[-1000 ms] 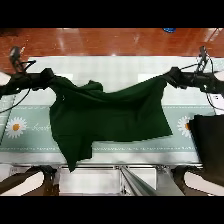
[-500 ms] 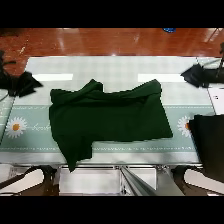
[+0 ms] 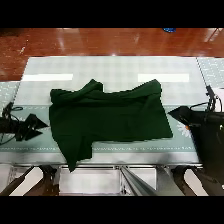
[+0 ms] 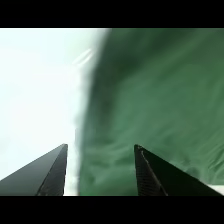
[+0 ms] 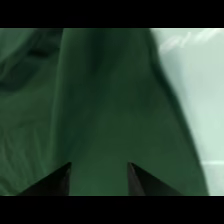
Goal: Fold the shirts.
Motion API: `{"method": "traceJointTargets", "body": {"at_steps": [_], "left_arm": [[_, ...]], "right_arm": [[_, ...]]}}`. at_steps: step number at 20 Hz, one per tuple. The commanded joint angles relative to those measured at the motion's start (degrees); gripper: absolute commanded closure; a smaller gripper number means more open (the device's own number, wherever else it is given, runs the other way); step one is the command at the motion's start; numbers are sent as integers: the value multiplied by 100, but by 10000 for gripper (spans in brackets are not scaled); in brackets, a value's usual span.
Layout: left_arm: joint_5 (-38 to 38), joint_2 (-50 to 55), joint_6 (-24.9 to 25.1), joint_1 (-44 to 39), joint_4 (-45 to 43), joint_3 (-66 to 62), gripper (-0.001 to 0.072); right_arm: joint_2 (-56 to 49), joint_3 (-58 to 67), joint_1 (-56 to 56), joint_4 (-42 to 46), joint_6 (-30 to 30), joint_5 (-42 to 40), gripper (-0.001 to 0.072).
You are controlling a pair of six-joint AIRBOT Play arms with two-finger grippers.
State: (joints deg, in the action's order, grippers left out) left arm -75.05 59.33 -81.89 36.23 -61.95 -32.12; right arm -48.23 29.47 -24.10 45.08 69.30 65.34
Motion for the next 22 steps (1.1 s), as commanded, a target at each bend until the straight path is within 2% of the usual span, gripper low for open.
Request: {"method": "traceJointTargets", "body": {"at_steps": [1,3,6,9,11,12,13,14,17,18,20,22], "left_arm": [[-33,-61,22,262,26,533,197],[186,13,131,262,326,726,197],[533,175,575,221,909,1069,198],[872,291,643,-26,933,1143,198],[951,337,645,-249,964,1141,201],[949,345,647,-374,964,1141,290],[942,343,645,-485,964,1141,577],[927,343,643,-566,973,1134,689],[852,334,645,-651,973,1084,691],[859,332,649,-651,973,1084,691],[896,332,647,-651,973,1084,691],[901,332,647,-651,973,1086,691]], "right_arm": [[452,-389,-9,-201,-61,157,304],[452,-389,-9,-278,-61,68,304],[452,-389,-9,-507,-37,46,304],[452,-389,-13,-802,-46,59,304],[452,-380,-17,-741,33,-254,304],[446,-356,-103,-566,168,-387,304],[446,-358,-291,-326,358,-437,304],[446,-358,-535,66,518,-396,304],[446,-411,-1314,1722,1244,214,304],[446,-503,-1563,2017,1276,514,304],[409,-815,-1637,2011,1412,660,304],[153,-981,-1580,1707,1300,721,304]]}}
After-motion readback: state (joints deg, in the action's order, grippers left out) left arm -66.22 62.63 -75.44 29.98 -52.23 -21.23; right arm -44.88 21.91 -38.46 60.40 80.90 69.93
